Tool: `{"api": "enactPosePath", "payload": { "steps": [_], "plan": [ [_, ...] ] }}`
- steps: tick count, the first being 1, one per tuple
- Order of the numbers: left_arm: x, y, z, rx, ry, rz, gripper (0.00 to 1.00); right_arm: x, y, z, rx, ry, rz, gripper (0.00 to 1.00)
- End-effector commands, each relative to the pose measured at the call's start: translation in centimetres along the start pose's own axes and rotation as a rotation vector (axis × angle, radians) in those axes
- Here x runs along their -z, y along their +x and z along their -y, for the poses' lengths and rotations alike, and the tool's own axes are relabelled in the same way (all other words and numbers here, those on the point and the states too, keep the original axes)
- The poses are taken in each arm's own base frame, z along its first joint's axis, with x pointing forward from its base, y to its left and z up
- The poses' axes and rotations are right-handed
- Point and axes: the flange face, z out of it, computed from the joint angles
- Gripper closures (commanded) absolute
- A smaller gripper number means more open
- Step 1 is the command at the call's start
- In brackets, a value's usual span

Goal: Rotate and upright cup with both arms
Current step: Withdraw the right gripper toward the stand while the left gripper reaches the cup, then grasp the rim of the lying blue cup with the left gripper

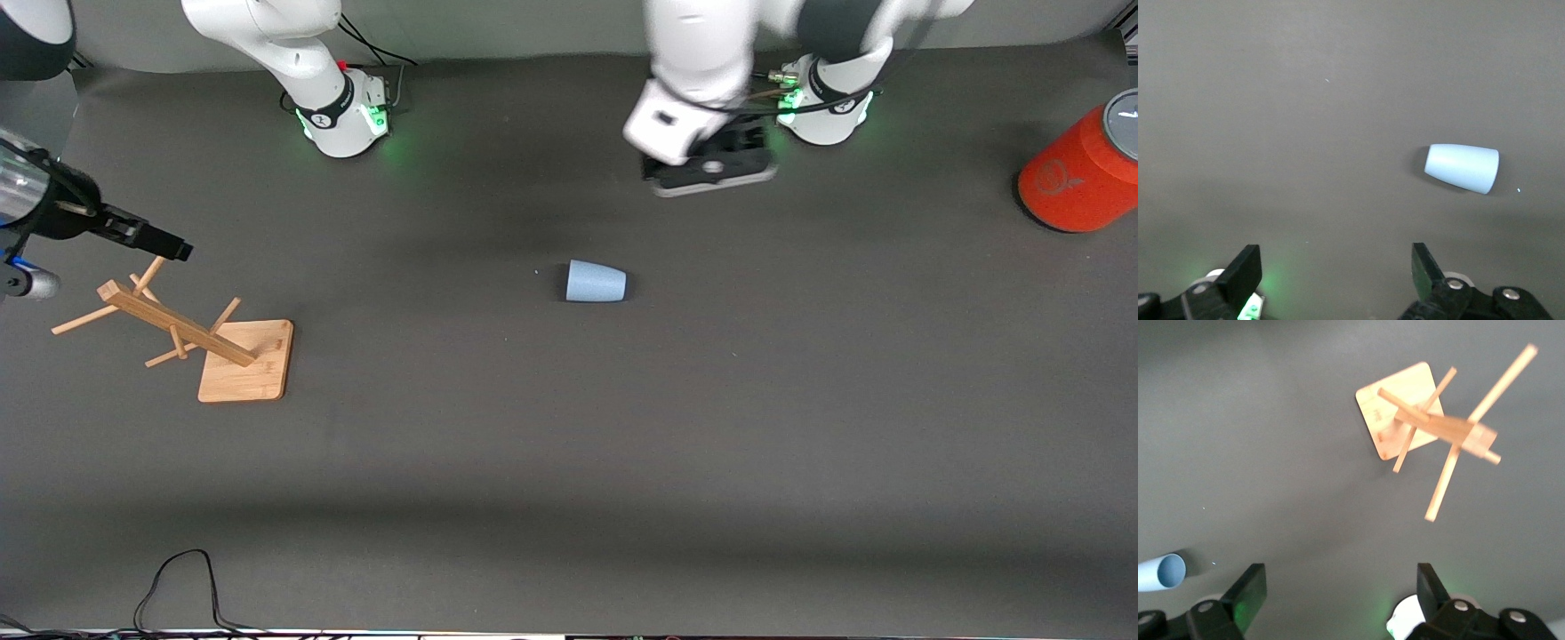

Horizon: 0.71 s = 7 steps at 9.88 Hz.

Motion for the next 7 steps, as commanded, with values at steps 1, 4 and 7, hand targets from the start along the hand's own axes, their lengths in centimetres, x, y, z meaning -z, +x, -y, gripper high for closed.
{"api": "enactPosePath", "payload": {
  "steps": [1, 4, 7],
  "plan": [
    [-2.0, 2.5, -6.4, 0.065, 0.000, 0.020, 0.00, 0.4, 0.4, -1.2, 0.166, -0.006, -0.062, 0.00],
    [-8.6, 2.4, -13.5, 0.081, 0.057, 0.008, 0.01, 0.6, 2.1, -2.1, 0.316, 0.002, -0.141, 0.00],
    [-16.8, 0.6, -18.6, 0.101, 0.143, -0.037, 0.01, 0.7, 2.7, -1.8, 0.327, 0.006, -0.180, 0.00]
  ]
}}
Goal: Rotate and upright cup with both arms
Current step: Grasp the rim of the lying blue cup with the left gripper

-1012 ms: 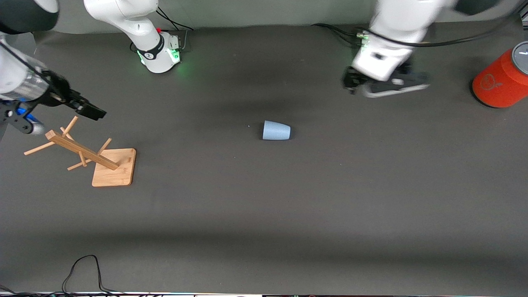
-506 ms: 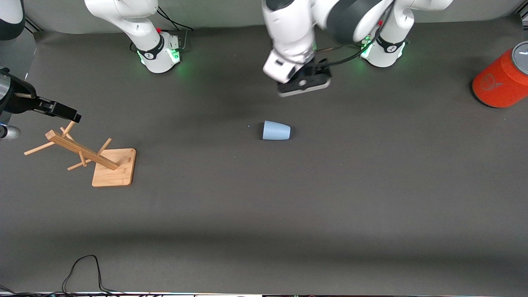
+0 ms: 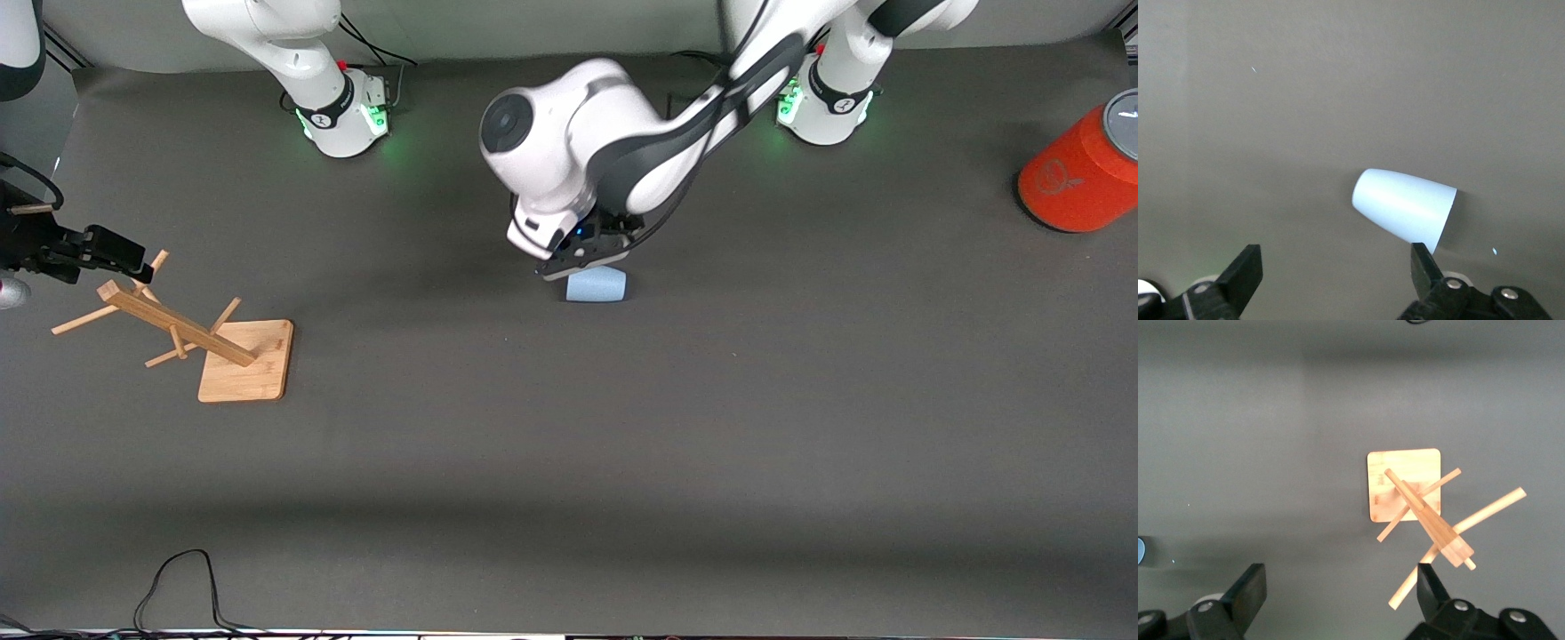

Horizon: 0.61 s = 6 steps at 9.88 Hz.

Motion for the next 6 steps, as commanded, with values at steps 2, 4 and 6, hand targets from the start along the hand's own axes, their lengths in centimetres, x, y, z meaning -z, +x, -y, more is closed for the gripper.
{"api": "enactPosePath", "payload": {
  "steps": [2, 4, 6],
  "plan": [
    [-4.3, -4.0, -6.4, -0.017, 0.003, -0.123, 0.02, 0.2, -0.1, -0.2, 0.026, -0.012, -0.020, 0.00],
    [-7.2, -5.3, -8.0, -0.039, 0.037, -0.162, 0.03, 0.2, -0.1, -0.1, 0.028, -0.012, -0.020, 0.00],
    [-8.5, -5.3, -8.0, -0.052, 0.070, -0.152, 0.09, 0.3, -0.1, 0.1, 0.032, -0.012, -0.020, 0.00]
  ]
}}
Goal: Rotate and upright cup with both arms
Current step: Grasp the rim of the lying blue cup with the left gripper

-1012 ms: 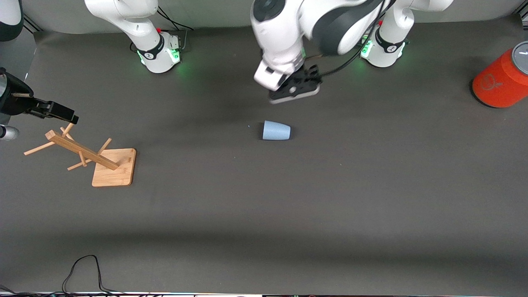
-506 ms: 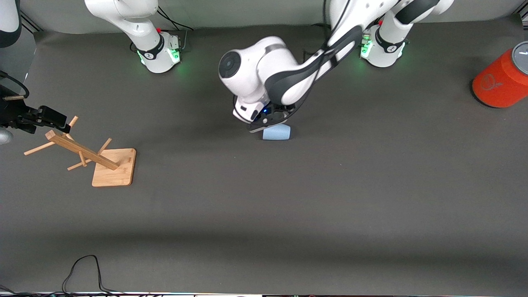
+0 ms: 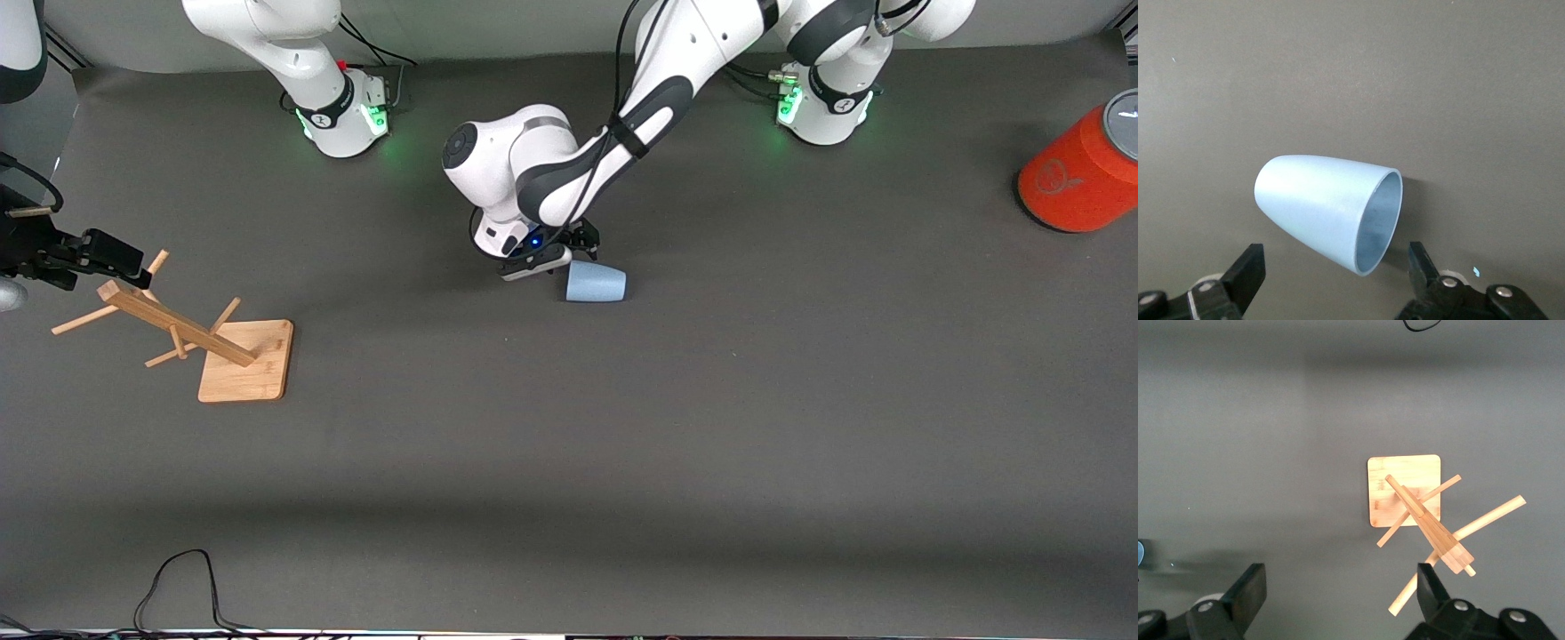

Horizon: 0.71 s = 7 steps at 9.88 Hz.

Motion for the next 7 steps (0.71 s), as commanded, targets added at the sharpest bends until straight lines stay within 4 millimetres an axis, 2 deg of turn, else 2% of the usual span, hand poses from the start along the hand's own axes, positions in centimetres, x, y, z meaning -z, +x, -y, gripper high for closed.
{"api": "enactPosePath", "payload": {
  "steps": [1, 5, 7],
  "plan": [
    [-0.5, 1.2, 0.1, 0.010, 0.024, -0.014, 0.18, 0.3, -0.2, 0.0, 0.028, -0.012, -0.016, 0.00],
    [-1.8, 2.4, 0.7, 0.011, 0.064, -0.020, 0.60, -0.1, 0.1, 0.0, 0.028, -0.008, -0.013, 0.00],
    [-1.9, 2.3, 1.0, 0.004, 0.079, -0.003, 0.93, -0.5, 0.6, 0.1, 0.028, -0.002, -0.019, 0.00]
  ]
}}
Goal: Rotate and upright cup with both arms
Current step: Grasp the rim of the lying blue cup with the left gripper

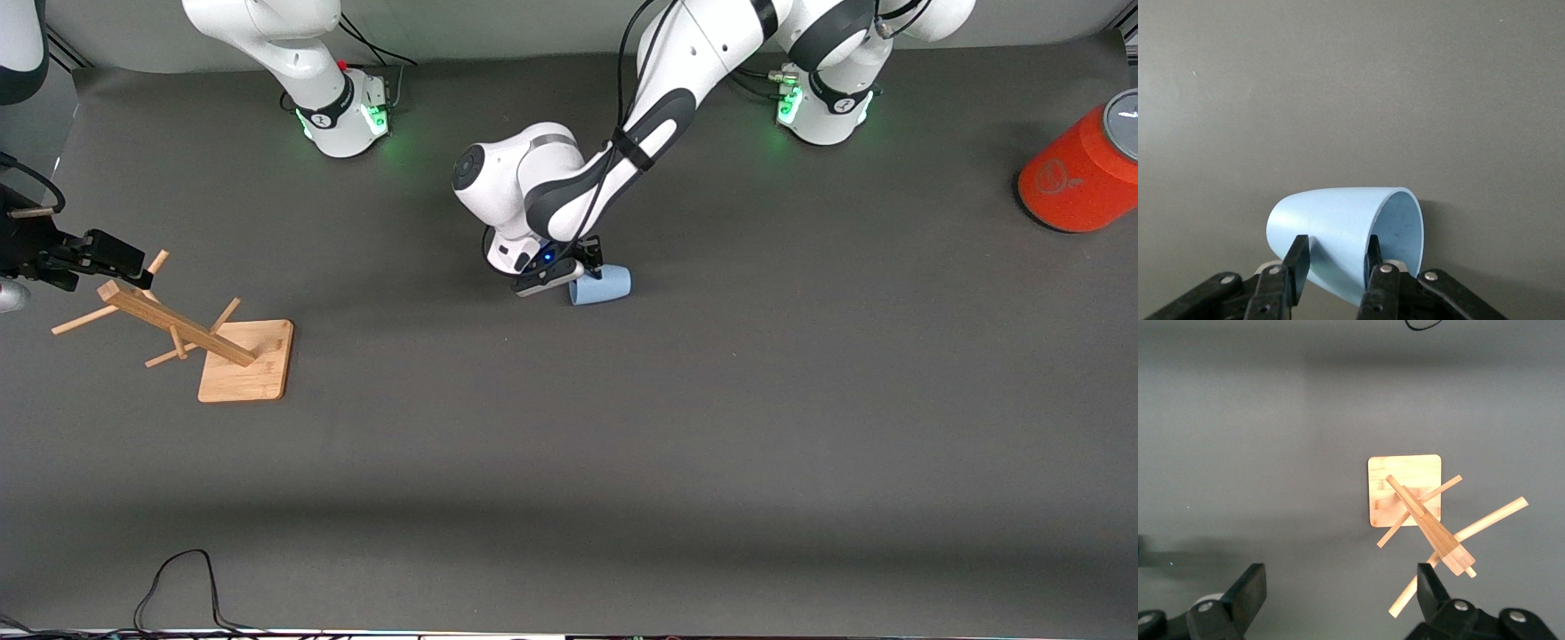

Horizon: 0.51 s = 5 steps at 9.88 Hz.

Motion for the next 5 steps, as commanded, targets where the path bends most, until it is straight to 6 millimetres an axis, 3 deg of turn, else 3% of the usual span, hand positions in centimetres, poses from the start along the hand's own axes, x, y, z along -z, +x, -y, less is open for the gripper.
{"api": "enactPosePath", "payload": {
  "steps": [1, 3, 5],
  "plan": [
    [0.4, 0.3, 0.1, -0.012, 0.022, 0.003, 1.00, 0.0, 0.3, 0.1, 0.024, -0.002, -0.022, 0.00],
    [1.7, 0.7, 1.1, 0.000, 0.034, 0.009, 1.00, 0.2, 0.3, 0.1, 0.022, -0.002, -0.025, 0.00],
    [3.0, 3.2, 3.2, 0.030, 0.016, 0.042, 1.00, 0.1, 0.4, 0.3, 0.027, -0.002, -0.025, 0.00]
  ]
}}
